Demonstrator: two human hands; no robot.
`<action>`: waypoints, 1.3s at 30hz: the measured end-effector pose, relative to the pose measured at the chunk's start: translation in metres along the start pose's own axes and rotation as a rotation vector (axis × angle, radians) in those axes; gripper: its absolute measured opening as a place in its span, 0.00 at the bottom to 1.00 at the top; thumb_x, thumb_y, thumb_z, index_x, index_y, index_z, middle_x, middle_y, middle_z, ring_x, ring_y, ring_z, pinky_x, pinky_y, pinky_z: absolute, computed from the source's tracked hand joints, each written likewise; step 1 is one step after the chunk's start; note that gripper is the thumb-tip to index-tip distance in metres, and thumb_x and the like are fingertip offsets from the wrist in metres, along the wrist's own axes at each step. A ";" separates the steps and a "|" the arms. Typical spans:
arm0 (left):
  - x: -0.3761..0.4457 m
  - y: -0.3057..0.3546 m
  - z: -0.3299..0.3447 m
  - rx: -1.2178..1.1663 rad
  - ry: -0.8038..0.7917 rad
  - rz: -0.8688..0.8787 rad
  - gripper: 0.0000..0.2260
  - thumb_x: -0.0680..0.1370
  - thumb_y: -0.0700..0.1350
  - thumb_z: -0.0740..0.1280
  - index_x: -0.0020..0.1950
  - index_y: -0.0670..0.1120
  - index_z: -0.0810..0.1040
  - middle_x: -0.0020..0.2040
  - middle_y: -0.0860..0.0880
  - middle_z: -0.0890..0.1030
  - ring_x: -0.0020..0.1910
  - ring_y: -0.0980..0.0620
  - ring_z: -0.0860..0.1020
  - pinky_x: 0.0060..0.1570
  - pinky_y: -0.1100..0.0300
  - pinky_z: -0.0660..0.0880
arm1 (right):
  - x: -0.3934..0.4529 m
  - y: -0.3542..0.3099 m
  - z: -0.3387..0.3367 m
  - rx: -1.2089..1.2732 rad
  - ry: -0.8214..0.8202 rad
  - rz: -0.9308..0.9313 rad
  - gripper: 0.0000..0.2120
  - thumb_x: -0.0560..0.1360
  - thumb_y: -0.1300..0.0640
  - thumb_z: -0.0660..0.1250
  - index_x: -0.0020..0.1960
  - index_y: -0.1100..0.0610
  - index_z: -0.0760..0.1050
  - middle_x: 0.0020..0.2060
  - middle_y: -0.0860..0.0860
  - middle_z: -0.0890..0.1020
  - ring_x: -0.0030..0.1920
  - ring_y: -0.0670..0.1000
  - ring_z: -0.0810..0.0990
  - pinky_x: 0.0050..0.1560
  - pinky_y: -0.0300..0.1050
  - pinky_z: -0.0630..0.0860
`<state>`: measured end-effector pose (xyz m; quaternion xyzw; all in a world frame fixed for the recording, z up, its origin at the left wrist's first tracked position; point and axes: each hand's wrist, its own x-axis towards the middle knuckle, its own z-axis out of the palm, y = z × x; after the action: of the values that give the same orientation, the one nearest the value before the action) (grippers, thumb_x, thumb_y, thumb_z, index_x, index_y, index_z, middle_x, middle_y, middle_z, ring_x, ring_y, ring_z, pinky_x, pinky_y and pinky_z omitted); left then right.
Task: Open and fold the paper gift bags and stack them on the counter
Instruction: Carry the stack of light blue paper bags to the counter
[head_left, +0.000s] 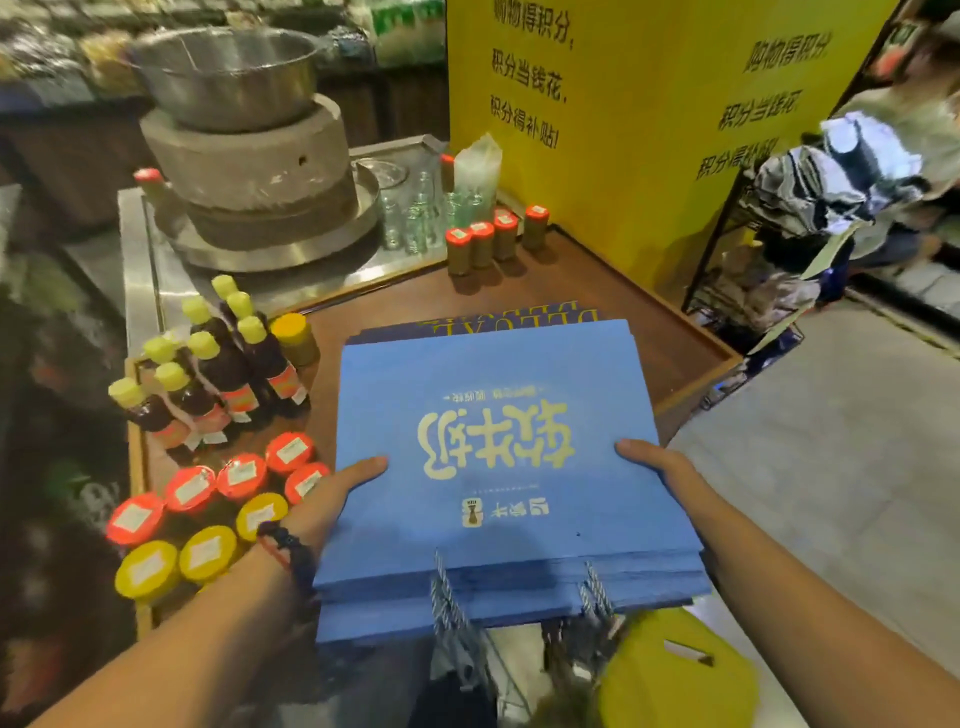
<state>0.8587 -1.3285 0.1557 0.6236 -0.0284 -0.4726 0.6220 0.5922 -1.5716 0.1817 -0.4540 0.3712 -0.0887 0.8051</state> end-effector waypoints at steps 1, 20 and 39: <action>0.014 0.007 -0.002 0.003 -0.001 -0.014 0.09 0.76 0.45 0.68 0.54 0.44 0.82 0.52 0.44 0.84 0.46 0.45 0.84 0.52 0.49 0.78 | 0.015 -0.006 0.002 -0.005 0.011 0.002 0.41 0.41 0.47 0.86 0.51 0.60 0.82 0.48 0.61 0.85 0.43 0.62 0.84 0.41 0.58 0.83; 0.167 0.074 -0.009 -0.168 -0.124 -0.071 0.10 0.75 0.44 0.66 0.53 0.43 0.81 0.49 0.43 0.84 0.40 0.47 0.84 0.37 0.56 0.81 | 0.177 -0.093 0.023 -0.068 0.123 0.073 0.38 0.60 0.48 0.79 0.66 0.63 0.75 0.59 0.64 0.80 0.56 0.67 0.79 0.61 0.66 0.74; 0.214 0.027 0.029 -0.277 0.182 -0.013 0.07 0.78 0.42 0.66 0.53 0.43 0.80 0.51 0.46 0.84 0.41 0.51 0.84 0.40 0.60 0.80 | 0.295 -0.120 -0.018 -0.332 0.003 0.173 0.22 0.67 0.53 0.72 0.59 0.59 0.78 0.49 0.58 0.85 0.46 0.61 0.85 0.48 0.57 0.78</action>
<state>0.9736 -1.4899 0.0647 0.5722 0.0977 -0.4176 0.6990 0.8125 -1.7937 0.1191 -0.5468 0.4197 0.0428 0.7232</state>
